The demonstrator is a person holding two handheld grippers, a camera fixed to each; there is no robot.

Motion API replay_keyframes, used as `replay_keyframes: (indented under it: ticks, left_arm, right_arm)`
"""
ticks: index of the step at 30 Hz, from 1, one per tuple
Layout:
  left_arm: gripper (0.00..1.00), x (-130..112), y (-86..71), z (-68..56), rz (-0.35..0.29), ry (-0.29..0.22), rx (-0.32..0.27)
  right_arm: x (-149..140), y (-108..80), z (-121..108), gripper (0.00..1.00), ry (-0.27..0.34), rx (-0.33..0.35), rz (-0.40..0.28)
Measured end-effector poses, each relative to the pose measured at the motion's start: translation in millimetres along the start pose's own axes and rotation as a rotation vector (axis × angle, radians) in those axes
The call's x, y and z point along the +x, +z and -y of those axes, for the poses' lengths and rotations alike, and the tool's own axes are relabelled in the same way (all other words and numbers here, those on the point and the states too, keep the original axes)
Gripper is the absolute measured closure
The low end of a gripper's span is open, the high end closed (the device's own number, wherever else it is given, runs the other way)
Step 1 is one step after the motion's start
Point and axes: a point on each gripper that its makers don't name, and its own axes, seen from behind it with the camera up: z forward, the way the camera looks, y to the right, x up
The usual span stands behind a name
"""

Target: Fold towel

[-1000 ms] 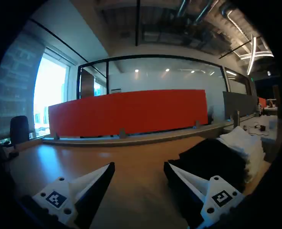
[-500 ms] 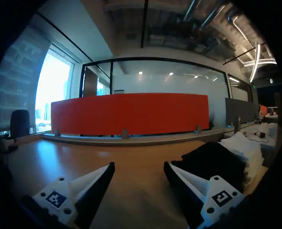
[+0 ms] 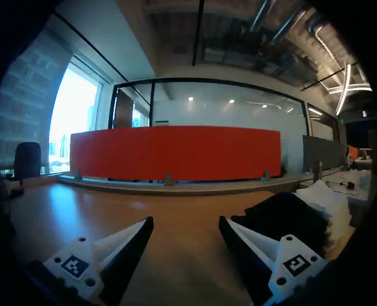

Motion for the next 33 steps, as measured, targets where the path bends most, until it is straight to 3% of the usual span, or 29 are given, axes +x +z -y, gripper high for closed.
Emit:
replay_keyframes:
  ticks: [33]
  left_arm:
    - [0.06,0.8,0.1,0.8,0.0,0.0,0.0]
  right_arm:
    - [-0.3,-1.8,-0.3,0.01,-0.001,-0.001,0.0]
